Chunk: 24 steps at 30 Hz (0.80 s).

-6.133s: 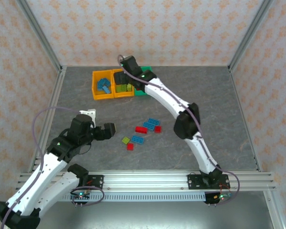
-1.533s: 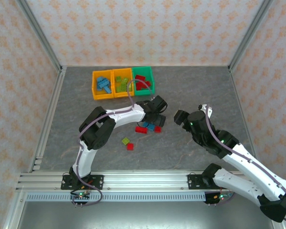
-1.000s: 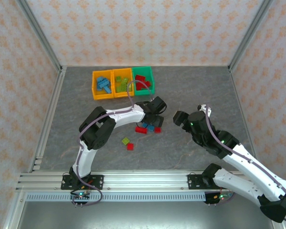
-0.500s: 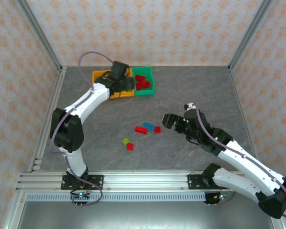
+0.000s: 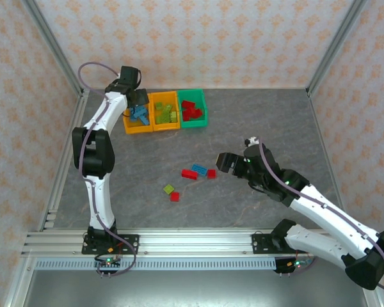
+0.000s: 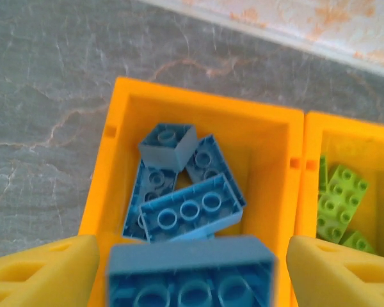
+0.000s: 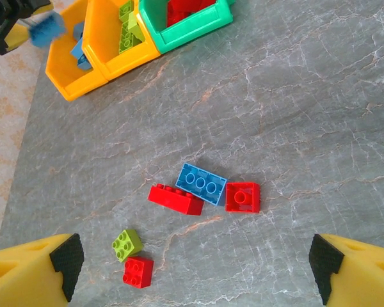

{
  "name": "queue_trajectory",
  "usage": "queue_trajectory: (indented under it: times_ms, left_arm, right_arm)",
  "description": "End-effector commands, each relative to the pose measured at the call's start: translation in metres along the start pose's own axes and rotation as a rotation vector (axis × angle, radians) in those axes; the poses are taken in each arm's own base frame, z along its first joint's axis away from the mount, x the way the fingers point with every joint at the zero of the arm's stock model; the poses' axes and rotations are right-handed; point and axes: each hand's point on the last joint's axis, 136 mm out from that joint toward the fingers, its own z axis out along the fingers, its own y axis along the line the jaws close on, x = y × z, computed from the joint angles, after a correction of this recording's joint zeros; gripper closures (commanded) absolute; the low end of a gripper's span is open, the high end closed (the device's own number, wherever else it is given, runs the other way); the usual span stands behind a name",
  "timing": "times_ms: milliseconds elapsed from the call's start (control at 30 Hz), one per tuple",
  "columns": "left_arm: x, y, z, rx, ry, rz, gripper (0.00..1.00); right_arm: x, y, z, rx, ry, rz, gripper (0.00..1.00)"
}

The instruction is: Sort the legos into containers by color

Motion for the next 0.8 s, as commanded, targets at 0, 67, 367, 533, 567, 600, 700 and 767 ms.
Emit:
queue_trajectory:
  times_ms: [0,67,367,533,567,600,700,767]
  left_arm:
    - [-0.006,-0.005,-0.035,0.038,-0.029,-0.022,0.15]
    - [-0.004,-0.008,-0.052,0.076,-0.048,-0.043,0.13]
    - [0.04,-0.026,-0.185,0.272,-0.186,0.011,0.09]
    - [0.095,-0.029,-0.255,0.331,-0.209,0.17,0.07]
    - [0.107,-0.028,-0.269,0.353,-0.205,0.21,0.07]
    - [0.118,-0.028,-0.279,0.38,-0.193,0.248,0.06]
    - [0.159,-0.026,-0.302,0.491,-0.09,0.377,0.01]
    - [0.181,-0.012,-0.309,0.494,-0.034,0.425,0.0]
  right_arm:
    - [-0.01,0.006,-0.004,0.001,-0.015,-0.02,0.07]
    - [-0.009,0.008,-0.003,-0.001,-0.006,-0.022,0.07]
    - [0.001,0.016,0.017,0.025,0.058,-0.077,0.09]
    - [0.033,0.057,0.046,0.023,0.172,-0.258,0.12]
    - [0.045,0.068,0.056,0.021,0.211,-0.297,0.12]
    - [0.053,0.077,0.062,0.011,0.234,-0.32,0.13]
    - [0.092,0.095,0.091,0.017,0.331,-0.399,0.14]
    - [0.115,0.105,0.109,0.024,0.378,-0.454,0.14]
